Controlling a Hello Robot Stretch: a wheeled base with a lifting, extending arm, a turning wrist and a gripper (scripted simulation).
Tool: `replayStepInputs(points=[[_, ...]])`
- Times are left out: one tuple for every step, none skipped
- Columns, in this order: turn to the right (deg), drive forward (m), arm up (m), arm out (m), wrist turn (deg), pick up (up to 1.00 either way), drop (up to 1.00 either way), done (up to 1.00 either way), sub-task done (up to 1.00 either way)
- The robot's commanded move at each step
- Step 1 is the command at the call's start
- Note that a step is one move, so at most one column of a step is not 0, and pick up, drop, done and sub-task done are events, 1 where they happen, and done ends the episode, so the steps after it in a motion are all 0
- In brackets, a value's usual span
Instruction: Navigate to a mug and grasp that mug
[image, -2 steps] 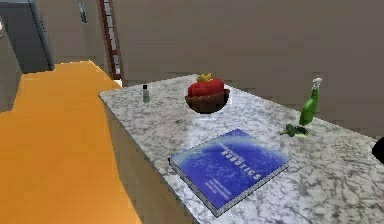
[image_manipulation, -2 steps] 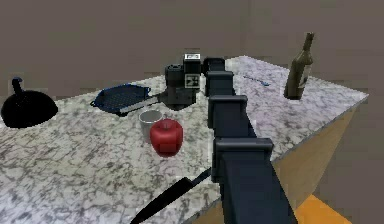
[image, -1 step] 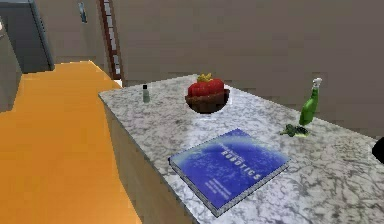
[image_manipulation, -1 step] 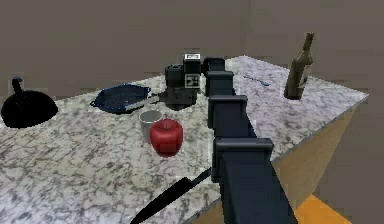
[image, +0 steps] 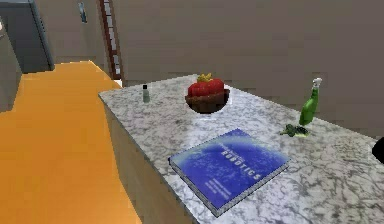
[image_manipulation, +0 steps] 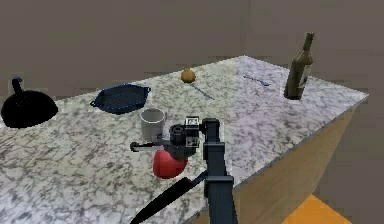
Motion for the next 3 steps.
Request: replayStepInputs(points=[[0.0, 0.0, 0.0, 0.0, 0.0, 1.0, 0.0, 0.0, 0.0], [0.0, 0.0, 0.1, 0.0, 0.0, 0.0, 0.0, 0.0, 0.0], [0.0, 0.0, 0.0, 0.0, 0.0, 0.0, 0.0, 1.0, 0.0]])
